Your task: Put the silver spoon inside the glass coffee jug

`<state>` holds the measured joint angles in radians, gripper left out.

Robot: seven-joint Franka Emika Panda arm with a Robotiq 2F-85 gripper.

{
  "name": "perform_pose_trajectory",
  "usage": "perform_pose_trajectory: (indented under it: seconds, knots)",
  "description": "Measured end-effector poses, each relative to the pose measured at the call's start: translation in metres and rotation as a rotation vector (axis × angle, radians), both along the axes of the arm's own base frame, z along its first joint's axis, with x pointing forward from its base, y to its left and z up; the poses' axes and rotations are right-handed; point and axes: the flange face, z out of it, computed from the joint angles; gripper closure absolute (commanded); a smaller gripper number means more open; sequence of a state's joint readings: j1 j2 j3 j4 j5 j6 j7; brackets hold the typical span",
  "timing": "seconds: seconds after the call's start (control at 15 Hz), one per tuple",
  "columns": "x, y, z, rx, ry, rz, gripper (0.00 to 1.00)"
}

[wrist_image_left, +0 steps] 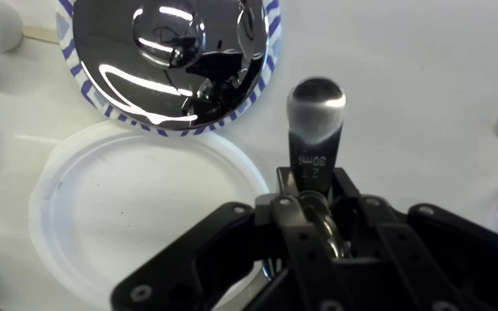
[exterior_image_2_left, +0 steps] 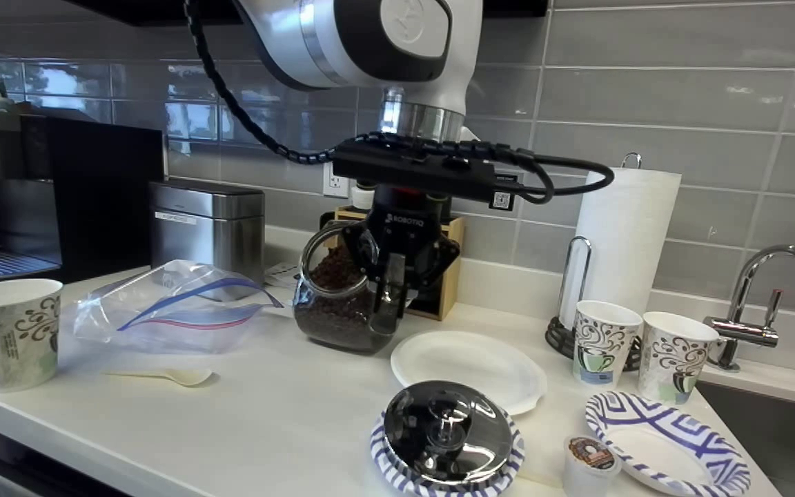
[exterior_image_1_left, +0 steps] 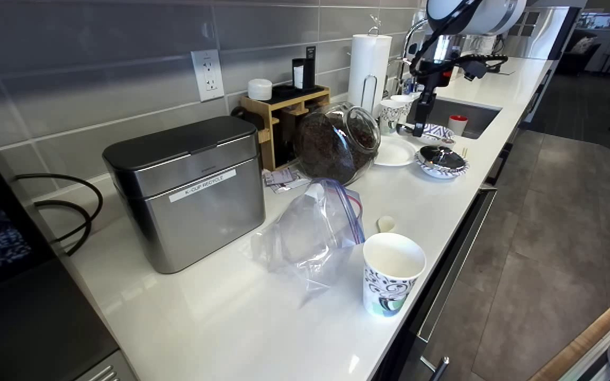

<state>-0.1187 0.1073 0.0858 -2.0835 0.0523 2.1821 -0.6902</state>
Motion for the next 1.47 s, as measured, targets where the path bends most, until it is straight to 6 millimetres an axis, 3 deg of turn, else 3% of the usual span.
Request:
perform_pose_trajectory:
  seconds: [0.27,0.53,1.13,1.47]
  knots:
    - [-0.025,0.007,0.018,0.001,0.043,0.088,0.94]
    - [-0.031,0.02,0.036,0.013,0.027,0.177,0.94]
    - [-0.027,0.059,0.05,0.088,0.072,0.251,0.94]
    - [-0.008,0.073,0.046,0.092,0.12,0.17,0.94]
